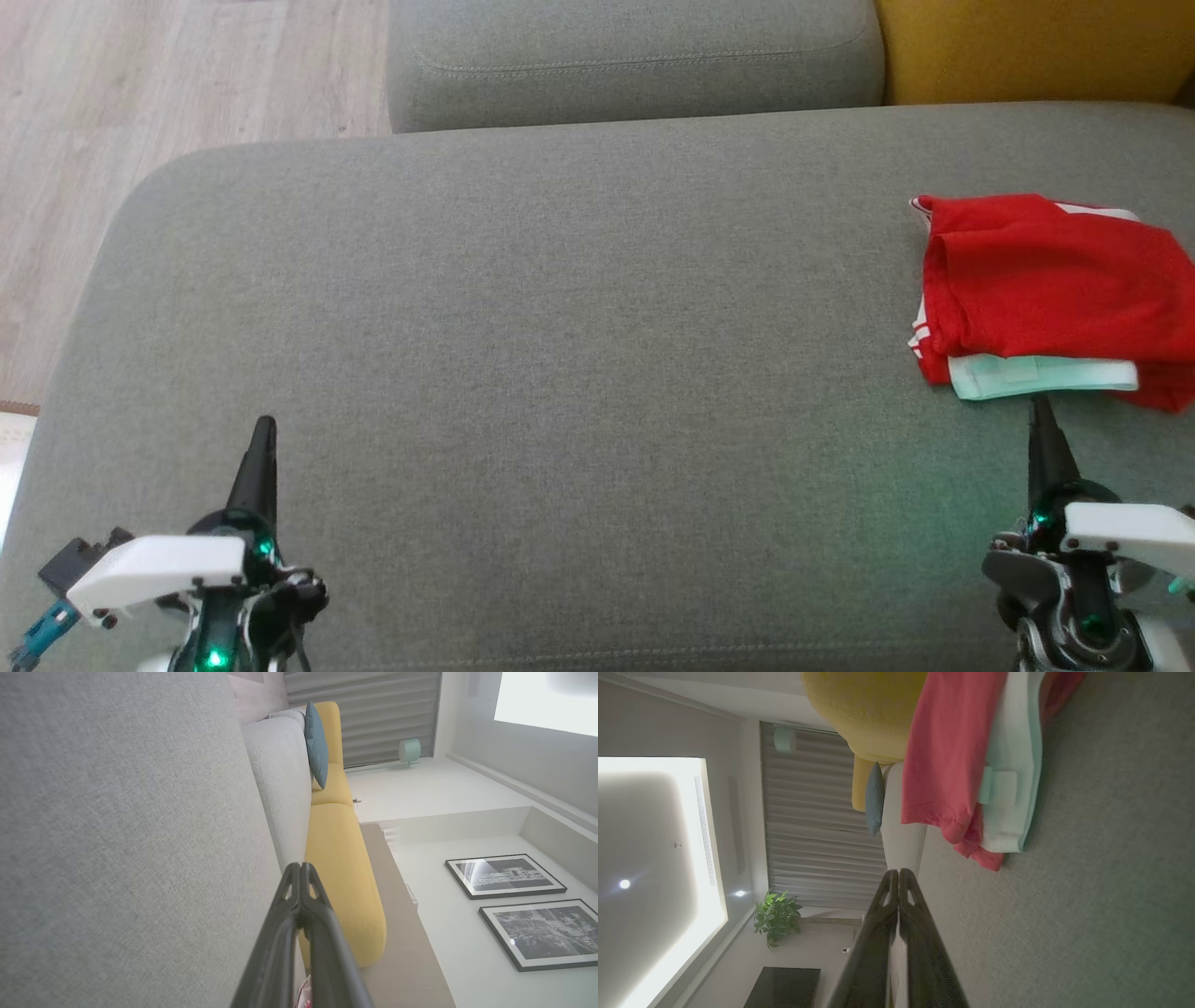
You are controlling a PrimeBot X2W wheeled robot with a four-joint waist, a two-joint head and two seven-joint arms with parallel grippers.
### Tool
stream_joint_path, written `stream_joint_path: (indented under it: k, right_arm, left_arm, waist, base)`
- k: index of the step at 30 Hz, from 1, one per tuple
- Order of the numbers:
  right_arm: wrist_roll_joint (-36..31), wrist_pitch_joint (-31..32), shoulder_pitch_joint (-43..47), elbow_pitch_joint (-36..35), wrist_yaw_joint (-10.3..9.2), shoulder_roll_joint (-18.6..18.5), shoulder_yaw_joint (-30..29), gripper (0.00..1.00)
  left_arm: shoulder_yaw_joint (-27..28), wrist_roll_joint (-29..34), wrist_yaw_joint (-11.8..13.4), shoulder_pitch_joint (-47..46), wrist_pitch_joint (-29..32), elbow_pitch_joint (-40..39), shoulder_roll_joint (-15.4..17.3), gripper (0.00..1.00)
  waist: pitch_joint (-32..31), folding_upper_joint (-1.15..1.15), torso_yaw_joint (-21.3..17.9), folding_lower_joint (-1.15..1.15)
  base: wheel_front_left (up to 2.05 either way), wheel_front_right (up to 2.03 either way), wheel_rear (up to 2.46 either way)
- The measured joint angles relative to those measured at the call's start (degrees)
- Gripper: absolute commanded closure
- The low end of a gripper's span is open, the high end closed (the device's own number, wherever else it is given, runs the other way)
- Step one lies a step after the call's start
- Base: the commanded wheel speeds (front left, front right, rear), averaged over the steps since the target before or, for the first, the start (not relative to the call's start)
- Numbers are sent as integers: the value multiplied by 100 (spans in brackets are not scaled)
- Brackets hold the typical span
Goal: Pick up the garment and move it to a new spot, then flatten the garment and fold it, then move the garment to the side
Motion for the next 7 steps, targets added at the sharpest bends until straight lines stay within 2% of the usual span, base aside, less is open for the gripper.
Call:
stream_joint_path:
  k: [7]
  right_arm:
    - [459, 119, 0, -38, 0, 1, -55, 100]
  left_arm:
    - [69, -428, -51, -39, 141, 43, 0, 100]
  waist:
    - [-9, 0, 13, 0]
  base:
    - [0, 0, 0]
